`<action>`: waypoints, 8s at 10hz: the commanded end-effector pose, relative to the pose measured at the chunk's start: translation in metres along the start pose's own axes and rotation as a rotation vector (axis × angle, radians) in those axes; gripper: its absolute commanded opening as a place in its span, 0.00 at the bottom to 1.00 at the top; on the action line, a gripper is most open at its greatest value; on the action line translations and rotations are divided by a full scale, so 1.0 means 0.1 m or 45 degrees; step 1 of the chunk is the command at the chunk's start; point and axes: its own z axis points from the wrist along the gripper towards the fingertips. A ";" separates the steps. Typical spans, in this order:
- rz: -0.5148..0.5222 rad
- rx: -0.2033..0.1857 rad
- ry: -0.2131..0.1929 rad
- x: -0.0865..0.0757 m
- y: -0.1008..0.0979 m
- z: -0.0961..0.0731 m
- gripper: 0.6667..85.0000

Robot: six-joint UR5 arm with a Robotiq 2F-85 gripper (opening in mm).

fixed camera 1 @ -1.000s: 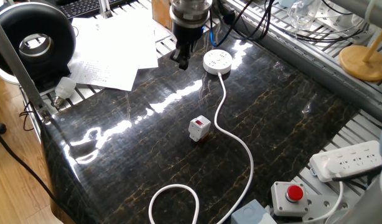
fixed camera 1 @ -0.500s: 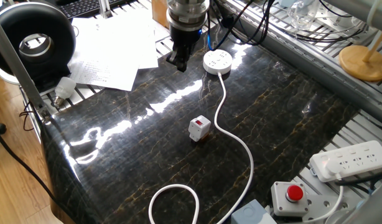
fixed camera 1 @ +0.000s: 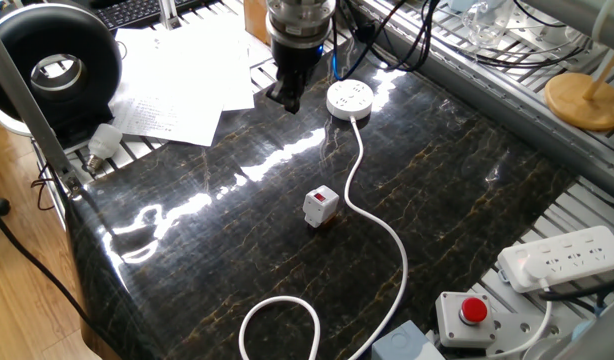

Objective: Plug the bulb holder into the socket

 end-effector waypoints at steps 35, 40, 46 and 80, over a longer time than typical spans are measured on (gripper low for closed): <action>-0.165 0.058 -0.008 -0.71 -0.41 0.34 0.00; -0.222 -0.006 0.015 -0.19 -0.17 0.03 0.00; -0.265 0.007 0.043 0.07 0.02 -0.17 0.00; -1.372 -0.244 -0.014 0.32 0.42 0.10 0.00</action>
